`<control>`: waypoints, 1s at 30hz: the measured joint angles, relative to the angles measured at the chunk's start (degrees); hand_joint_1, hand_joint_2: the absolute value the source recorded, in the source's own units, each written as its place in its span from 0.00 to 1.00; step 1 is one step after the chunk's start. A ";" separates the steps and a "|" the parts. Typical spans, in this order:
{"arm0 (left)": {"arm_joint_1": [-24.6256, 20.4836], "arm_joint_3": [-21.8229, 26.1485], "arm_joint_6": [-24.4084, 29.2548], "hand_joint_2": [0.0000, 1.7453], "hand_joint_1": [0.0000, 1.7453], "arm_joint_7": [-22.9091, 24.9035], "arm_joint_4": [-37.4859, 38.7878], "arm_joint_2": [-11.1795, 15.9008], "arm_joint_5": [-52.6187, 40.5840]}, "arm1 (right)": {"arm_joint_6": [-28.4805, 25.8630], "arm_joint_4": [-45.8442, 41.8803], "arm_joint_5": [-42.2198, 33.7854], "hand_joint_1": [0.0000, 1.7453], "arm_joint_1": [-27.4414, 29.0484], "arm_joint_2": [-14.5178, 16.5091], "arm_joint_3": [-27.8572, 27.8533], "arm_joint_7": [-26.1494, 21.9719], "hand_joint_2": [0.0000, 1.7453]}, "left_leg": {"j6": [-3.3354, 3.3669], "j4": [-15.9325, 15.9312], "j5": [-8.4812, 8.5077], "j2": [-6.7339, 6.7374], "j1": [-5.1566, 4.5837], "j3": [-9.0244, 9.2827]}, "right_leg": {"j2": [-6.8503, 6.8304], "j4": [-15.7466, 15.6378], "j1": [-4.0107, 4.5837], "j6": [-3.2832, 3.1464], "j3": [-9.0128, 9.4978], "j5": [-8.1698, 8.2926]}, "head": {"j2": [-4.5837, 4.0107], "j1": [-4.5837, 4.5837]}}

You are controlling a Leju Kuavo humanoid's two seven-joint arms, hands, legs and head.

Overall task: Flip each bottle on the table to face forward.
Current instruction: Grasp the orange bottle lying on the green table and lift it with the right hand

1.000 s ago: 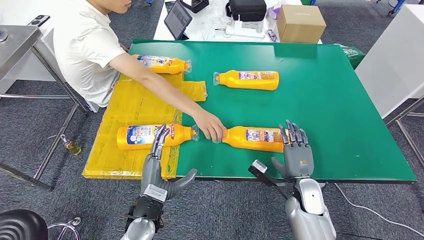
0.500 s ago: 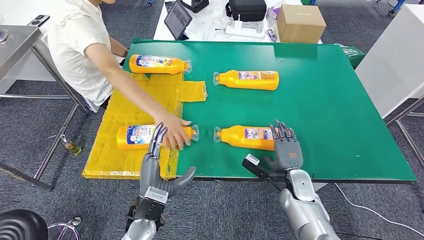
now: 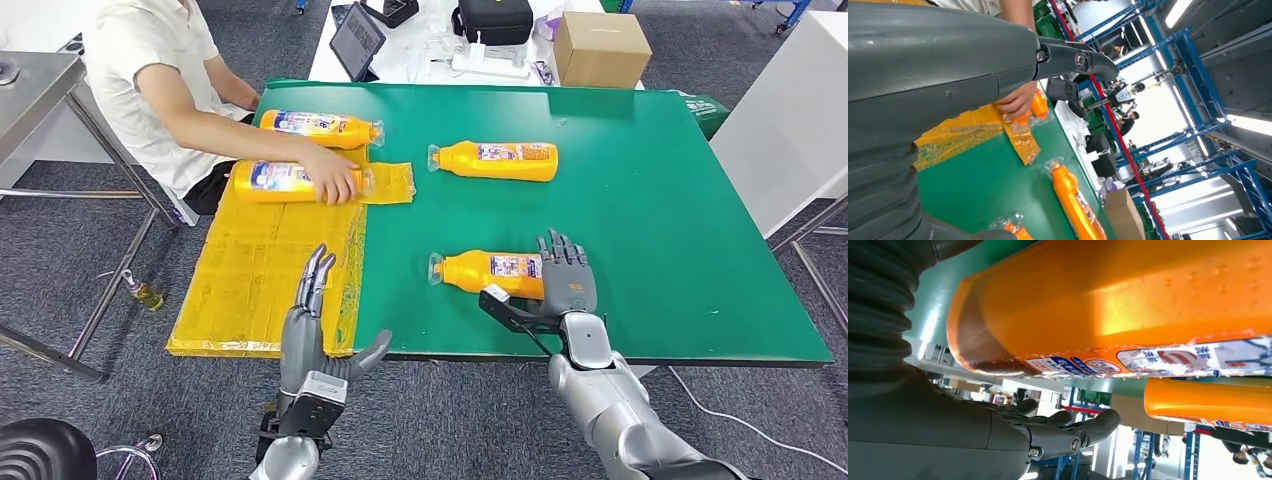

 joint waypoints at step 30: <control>-0.53 -0.27 -4.37 1.00 0.00 0.37 0.02 -0.18 2.66 | 11.45 2.58 -15.90 1.00 -3.44 -2.98 0.97 -11.39 1.00 | 0.01 0.00 0.00 -0.03 0.00 0.11 | -0.01 0.00 0.00 0.00 0.11 0.00 | 0.00 0.01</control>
